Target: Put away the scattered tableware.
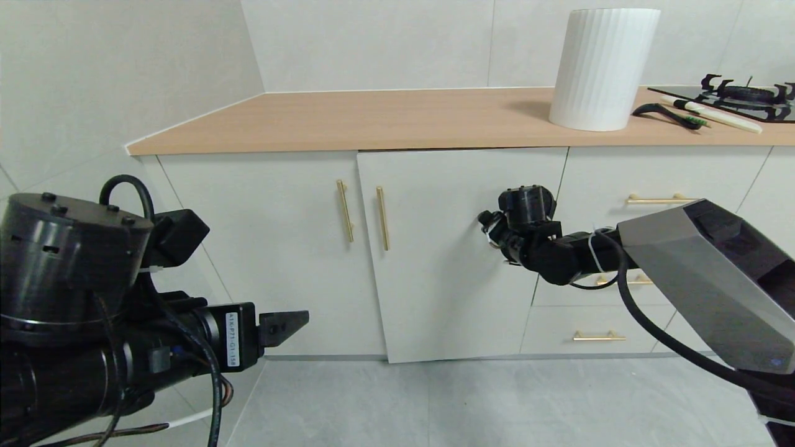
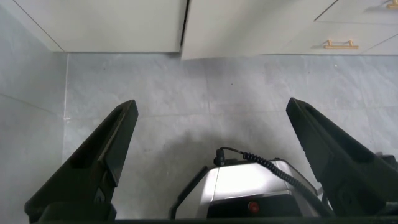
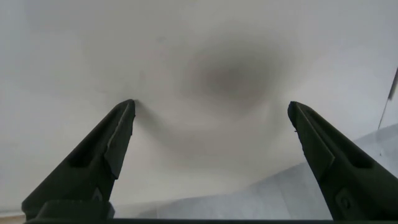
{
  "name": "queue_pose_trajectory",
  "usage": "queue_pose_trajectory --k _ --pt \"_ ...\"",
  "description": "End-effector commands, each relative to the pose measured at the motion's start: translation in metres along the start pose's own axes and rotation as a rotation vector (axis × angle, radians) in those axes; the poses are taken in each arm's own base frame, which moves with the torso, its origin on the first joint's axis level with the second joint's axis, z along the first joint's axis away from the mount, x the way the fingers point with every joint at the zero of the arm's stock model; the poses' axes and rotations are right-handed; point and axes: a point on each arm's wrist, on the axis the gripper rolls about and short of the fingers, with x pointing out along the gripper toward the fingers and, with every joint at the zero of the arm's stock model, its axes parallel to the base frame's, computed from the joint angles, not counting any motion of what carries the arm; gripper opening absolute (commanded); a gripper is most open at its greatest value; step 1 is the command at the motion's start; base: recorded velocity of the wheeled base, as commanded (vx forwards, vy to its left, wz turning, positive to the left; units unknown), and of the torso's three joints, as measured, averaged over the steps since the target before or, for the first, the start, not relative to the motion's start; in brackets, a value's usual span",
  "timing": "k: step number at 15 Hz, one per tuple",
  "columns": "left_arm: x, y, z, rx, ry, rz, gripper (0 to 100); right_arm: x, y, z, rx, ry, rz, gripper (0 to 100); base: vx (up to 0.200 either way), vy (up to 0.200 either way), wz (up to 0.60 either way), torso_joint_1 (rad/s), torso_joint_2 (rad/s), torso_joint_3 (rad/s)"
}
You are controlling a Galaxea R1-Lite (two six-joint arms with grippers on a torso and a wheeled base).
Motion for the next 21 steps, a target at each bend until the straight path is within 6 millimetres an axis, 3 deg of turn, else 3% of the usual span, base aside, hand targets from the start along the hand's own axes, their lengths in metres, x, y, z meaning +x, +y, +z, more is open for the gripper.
queue_pose_trajectory --k 1,6,11,13,18,21 --pt "0.001 0.000 0.000 0.000 0.002 0.002 100 0.007 -0.003 -0.005 -0.001 -0.003 -0.008 100 0.000 0.000 0.00 0.000 0.00 0.000" --pt "0.001 0.000 0.000 0.000 0.002 0.002 100 0.021 -0.008 -0.001 0.010 -0.062 -0.039 100 0.000 0.000 0.00 0.000 0.00 0.000" --pt "0.001 0.000 0.000 0.000 0.002 0.002 100 0.012 -0.003 0.006 0.012 -0.061 -0.029 100 0.000 0.000 0.00 0.000 0.00 0.000" --pt "0.001 0.000 0.000 0.000 0.002 0.002 100 -0.012 0.002 0.006 0.000 0.016 0.011 100 0.000 0.000 0.00 0.000 0.00 0.000" --pt "0.000 0.000 0.000 -0.001 0.000 0.001 100 -0.101 -0.003 0.009 -0.093 0.327 0.242 100 0.000 0.000 0.00 0.000 0.00 0.000" --pt "0.000 0.000 0.000 -0.001 -0.002 0.000 100 -0.126 -0.005 0.016 -0.131 0.369 0.351 100 0.000 0.000 0.00 0.000 0.00 0.000"
